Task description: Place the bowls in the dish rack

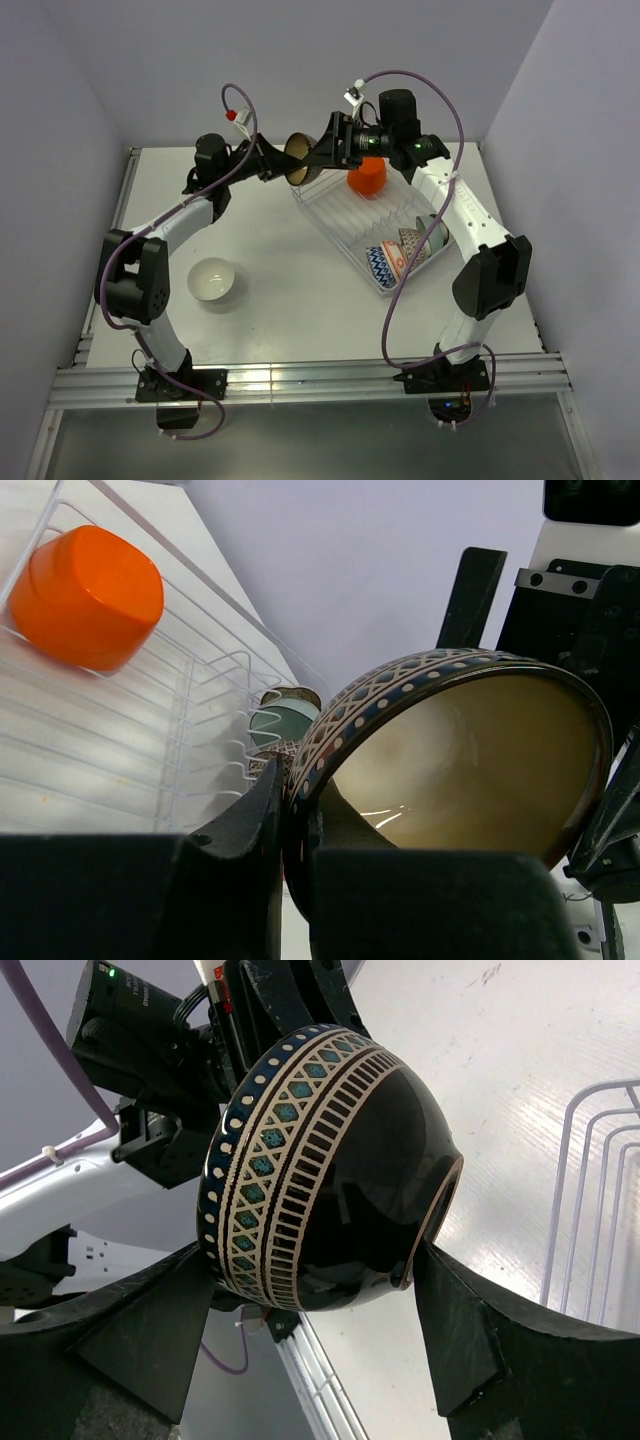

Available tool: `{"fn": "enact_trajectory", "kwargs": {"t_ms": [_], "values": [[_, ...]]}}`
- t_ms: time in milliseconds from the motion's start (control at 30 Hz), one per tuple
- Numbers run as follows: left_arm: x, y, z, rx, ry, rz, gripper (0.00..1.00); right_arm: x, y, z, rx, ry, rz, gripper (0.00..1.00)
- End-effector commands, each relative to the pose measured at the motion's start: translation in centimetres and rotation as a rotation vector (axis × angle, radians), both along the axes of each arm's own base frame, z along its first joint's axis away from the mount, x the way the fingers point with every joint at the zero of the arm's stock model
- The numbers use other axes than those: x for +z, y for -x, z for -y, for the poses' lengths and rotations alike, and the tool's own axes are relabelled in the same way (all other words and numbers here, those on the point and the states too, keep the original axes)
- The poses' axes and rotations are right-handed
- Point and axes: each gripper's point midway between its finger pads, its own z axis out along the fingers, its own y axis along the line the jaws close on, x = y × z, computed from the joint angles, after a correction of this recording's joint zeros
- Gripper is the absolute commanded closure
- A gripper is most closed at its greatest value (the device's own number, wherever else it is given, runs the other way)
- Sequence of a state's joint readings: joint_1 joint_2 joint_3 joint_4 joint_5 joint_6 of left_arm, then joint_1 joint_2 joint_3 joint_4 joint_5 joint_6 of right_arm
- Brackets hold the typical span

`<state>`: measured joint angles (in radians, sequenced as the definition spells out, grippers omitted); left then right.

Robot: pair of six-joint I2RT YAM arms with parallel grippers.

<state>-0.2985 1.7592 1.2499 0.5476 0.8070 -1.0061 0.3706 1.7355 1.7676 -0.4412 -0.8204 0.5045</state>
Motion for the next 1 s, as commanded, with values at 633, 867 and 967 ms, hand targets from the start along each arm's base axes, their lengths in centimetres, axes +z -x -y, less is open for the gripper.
{"fn": "enact_trajectory", "kwargs": {"t_ms": [633,867,967], "values": [[1.1,0.8,1.4,-0.04,-0.028,0.058,0.64,2.6,-0.7,-0.8,0.025,-0.047,0.084,1.0],[0.7,0.4,1.5,-0.036,-0.041,0.044,0.57,2.4,-1.4,-0.1,-0.011,-0.027,0.093,1.0],[0.7,0.2,1.5,-0.036,-0.038,0.043,0.56,2.1,-1.4,0.2,-0.016,-0.021,0.089,1.0]]}}
